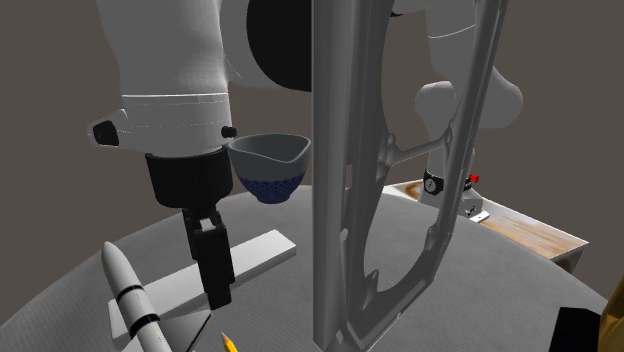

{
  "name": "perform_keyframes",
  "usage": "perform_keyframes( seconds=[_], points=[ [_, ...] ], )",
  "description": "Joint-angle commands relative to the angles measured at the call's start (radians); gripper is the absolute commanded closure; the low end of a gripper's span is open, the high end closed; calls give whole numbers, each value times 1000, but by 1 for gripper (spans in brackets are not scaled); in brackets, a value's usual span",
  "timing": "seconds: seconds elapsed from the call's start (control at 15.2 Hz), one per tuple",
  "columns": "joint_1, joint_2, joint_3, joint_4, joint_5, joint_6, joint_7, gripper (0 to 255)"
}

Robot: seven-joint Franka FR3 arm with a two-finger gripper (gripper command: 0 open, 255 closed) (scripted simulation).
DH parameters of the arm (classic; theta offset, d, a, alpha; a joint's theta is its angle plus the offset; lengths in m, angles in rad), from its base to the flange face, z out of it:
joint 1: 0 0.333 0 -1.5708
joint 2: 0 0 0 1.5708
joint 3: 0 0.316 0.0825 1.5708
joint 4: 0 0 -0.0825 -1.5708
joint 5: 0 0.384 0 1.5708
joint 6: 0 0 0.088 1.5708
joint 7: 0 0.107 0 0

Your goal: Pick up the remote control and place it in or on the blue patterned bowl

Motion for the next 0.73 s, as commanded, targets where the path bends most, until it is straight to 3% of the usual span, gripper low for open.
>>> perform_keyframes(
  seconds=[0.0,0.07,0.66],
  points=[
    [0,0,0,0,0,0,0,0],
    [0,0,0,0,0,0,0,255],
    [0,0,0,0,0,0,0,255]
  ],
)
